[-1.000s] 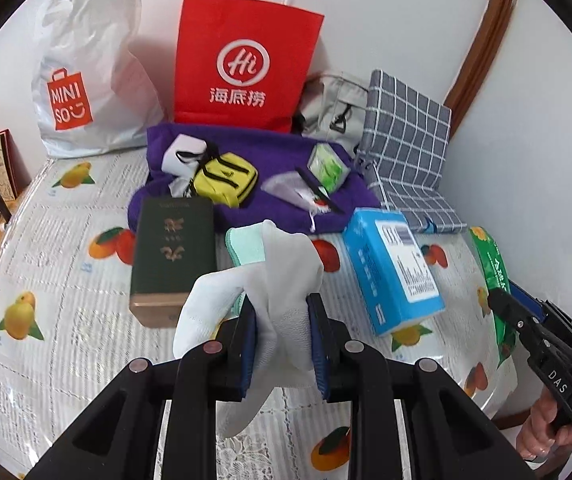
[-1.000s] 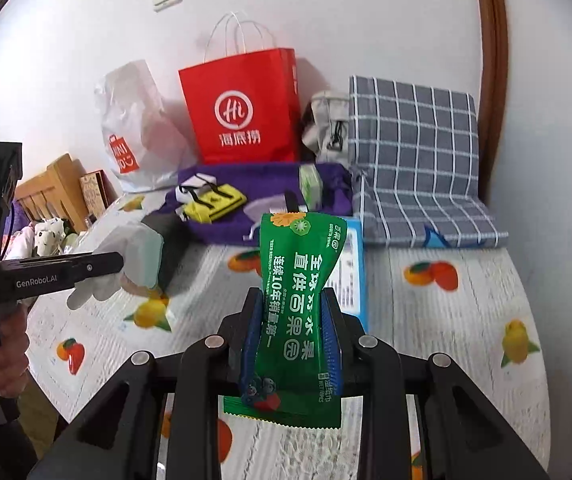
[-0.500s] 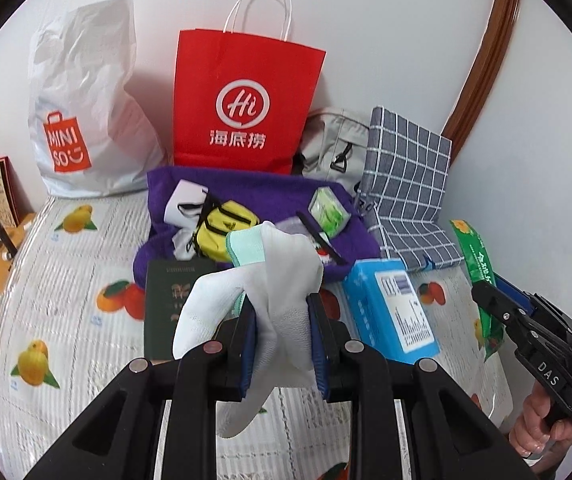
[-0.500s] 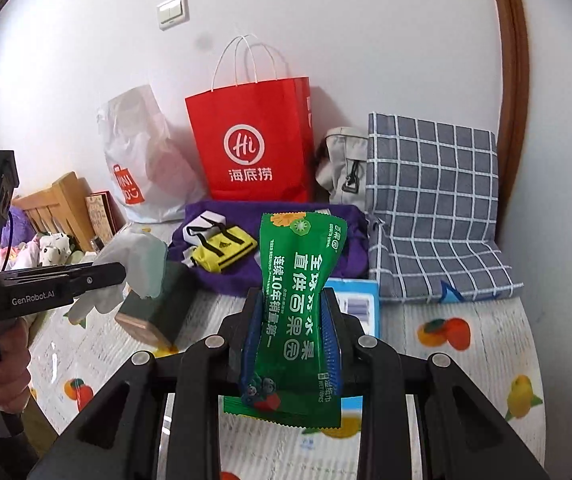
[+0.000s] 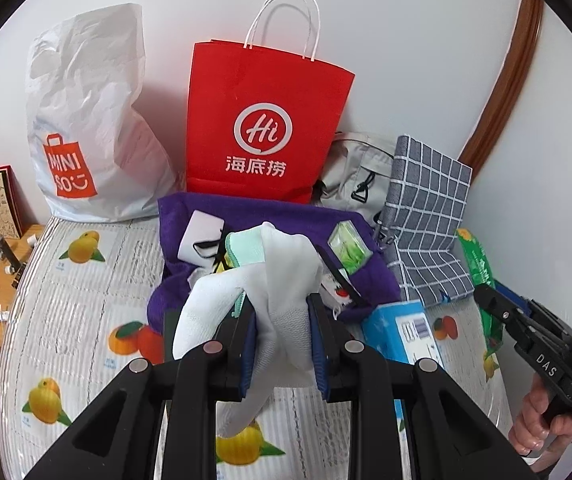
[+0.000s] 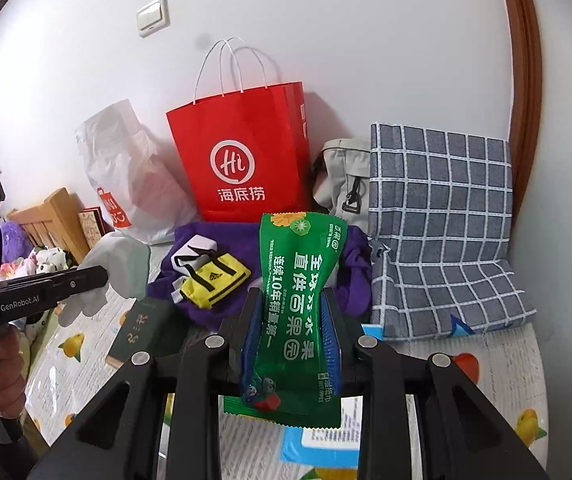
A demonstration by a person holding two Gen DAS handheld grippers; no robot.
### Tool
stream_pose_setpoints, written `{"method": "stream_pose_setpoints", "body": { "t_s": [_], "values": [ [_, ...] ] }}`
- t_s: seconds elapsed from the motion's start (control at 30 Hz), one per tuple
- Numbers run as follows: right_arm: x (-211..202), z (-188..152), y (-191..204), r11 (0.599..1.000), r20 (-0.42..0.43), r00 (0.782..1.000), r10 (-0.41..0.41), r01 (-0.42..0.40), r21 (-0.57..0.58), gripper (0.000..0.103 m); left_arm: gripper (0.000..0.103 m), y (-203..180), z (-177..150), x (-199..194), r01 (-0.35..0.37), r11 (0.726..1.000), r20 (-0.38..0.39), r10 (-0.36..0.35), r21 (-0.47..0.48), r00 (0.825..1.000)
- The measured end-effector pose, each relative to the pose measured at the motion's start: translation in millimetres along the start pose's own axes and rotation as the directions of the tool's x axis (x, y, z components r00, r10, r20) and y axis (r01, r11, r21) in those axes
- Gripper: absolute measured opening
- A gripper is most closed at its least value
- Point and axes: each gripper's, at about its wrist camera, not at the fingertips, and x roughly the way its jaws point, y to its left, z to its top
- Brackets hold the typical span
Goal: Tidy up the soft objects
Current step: 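Carry the white gloves with the left tool while the right tool carries the green packet to the towel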
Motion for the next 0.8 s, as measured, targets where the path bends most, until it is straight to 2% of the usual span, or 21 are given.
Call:
{"method": "stream_pose_setpoints", "body": {
  "t_s": [0.33, 0.5, 0.8],
  "values": [
    [38, 23, -11, 0.997, -0.034, 0.998, 0.059, -0.057, 0.061, 0.029, 0.023, 22, 29, 19, -0.013, 0.999, 0.015, 0.014, -0.050, 1.000],
    [63, 37, -12, 0.996, -0.055, 0.996, 0.073, -0.070, 0.062, 0.029, 0.023, 32, 41, 37, 0.002, 0.996, 0.005, -0.002, -0.090, 1.000],
    [103, 61, -2, 0.993, -0.067, 0.992, 0.103, -0.099, 0.060, 0.029, 0.023, 34, 63, 82, 0.020, 0.995, -0.021, -0.022, -0.099, 1.000]
  ]
}}
